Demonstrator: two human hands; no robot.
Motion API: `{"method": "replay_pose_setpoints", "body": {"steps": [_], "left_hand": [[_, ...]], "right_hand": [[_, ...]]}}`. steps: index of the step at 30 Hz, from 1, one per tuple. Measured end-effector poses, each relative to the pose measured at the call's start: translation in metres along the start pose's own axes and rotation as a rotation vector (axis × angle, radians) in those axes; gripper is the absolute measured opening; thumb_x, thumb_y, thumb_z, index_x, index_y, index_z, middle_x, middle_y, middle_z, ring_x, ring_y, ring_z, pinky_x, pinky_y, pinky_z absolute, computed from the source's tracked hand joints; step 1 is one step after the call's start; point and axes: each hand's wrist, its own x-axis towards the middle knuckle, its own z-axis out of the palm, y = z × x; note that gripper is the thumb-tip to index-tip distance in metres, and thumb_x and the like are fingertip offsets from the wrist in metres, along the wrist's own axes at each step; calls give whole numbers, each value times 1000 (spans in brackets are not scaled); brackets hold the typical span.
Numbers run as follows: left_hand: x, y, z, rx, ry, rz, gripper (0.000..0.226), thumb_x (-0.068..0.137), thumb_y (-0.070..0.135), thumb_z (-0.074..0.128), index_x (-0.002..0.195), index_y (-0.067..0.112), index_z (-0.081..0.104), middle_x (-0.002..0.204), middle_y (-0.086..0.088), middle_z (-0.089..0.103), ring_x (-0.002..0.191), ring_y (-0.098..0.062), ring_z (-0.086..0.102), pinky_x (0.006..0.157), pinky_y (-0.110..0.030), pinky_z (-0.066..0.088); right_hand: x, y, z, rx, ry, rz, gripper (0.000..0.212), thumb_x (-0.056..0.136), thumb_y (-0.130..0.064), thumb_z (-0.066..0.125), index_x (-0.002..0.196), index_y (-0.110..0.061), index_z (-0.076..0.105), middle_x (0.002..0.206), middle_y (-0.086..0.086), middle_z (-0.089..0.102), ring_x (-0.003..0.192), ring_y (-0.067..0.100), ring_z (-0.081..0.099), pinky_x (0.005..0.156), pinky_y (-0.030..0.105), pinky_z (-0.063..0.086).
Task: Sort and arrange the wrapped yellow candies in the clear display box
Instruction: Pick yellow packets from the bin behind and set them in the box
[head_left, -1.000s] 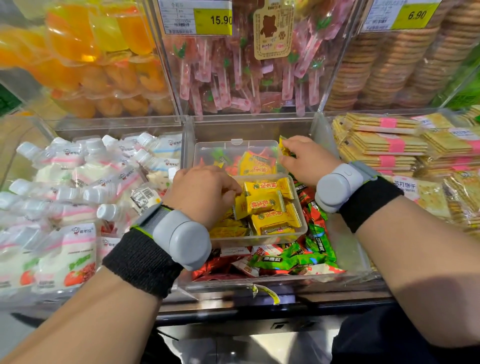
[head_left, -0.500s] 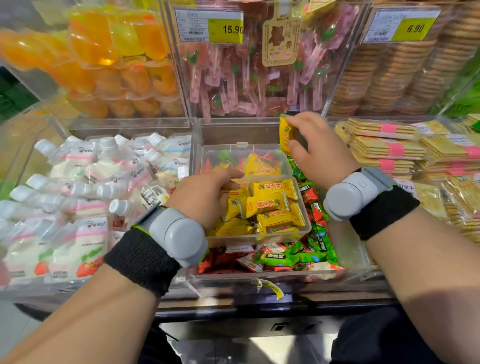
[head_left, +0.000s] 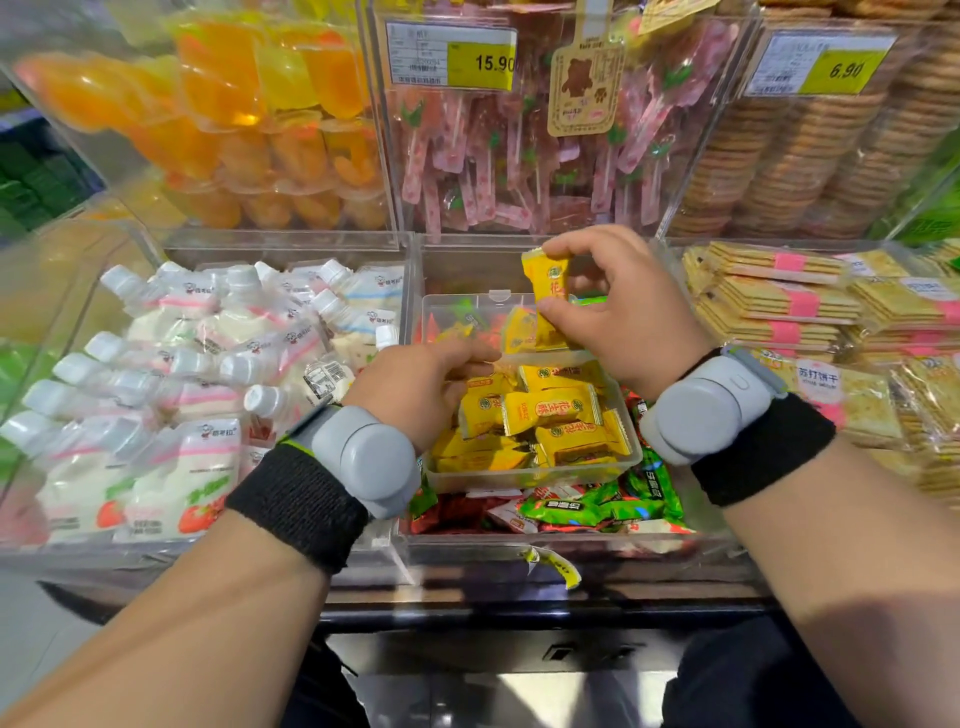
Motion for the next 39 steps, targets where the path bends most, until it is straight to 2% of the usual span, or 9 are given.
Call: {"method": "replay_pose_setpoints", "body": {"steps": [4,9,14,17,21,27,30,35,39], "left_hand": [[-3,1,-6,-62,61,36,43,88,1,48,118,32,58,111,11,66,106,-5,60,96,-26,45],[-5,-2,-20,-30,174,9,43,85,-5,46,114,24,62,107,7,68,103,-9,60,92,-18,41],[-10,-7,-30,11,267,-36,45,82,-7,45,108,25,62,94,12,63,97,-9,58,82,-11,33],[-13,-9,-30,63,255,-55,42,82,-3,47,109,27,62,96,12,65,99,-11,58,85,-16,35],[-16,-10,-28,80,212,-71,36,83,3,52,107,27,63,104,8,67,103,-16,58,90,-25,40],[-18,-8,-28,137,191,-75,33,84,7,53,109,27,62,109,6,67,107,-20,57,93,-31,41],[-20,-8,-30,147,177,-77,34,85,8,52,111,28,60,111,7,66,110,-21,55,95,-35,40],[-21,-5,-29,174,161,-88,36,85,9,49,114,29,59,114,7,65,112,-21,53,95,-34,39],[-20,-3,-28,193,141,-92,35,85,11,50,113,30,59,114,6,64,113,-22,50,97,-38,38]], "right_hand": [[-5,-2,11,127,-8,77,39,71,-13,74,104,-25,58,106,-5,47,86,16,58,84,27,51],[-8,-6,26,222,-51,133,40,67,-17,78,97,-32,55,101,2,49,74,17,59,79,35,53],[-10,-10,41,228,-118,234,30,66,-27,78,85,-33,55,85,3,55,66,15,58,67,26,45],[-13,-15,52,145,-175,244,30,63,-32,78,85,-27,59,80,-5,54,67,13,57,64,26,45],[-13,-22,65,46,-262,177,33,61,-32,80,84,-24,58,77,-2,55,69,20,58,66,34,48],[-11,-26,78,-48,-333,135,38,58,-38,82,80,-23,54,67,-6,52,58,12,46,53,25,38],[-13,-27,78,-79,-379,126,36,58,-41,81,80,-25,58,64,-11,49,59,8,46,55,24,38],[-17,-26,76,-161,-405,40,37,60,-41,80,89,-22,66,91,-7,41,82,8,39,70,17,27],[-20,-25,76,-224,-420,18,39,62,-43,78,91,-19,66,95,-7,38,94,9,35,78,18,26]]}}
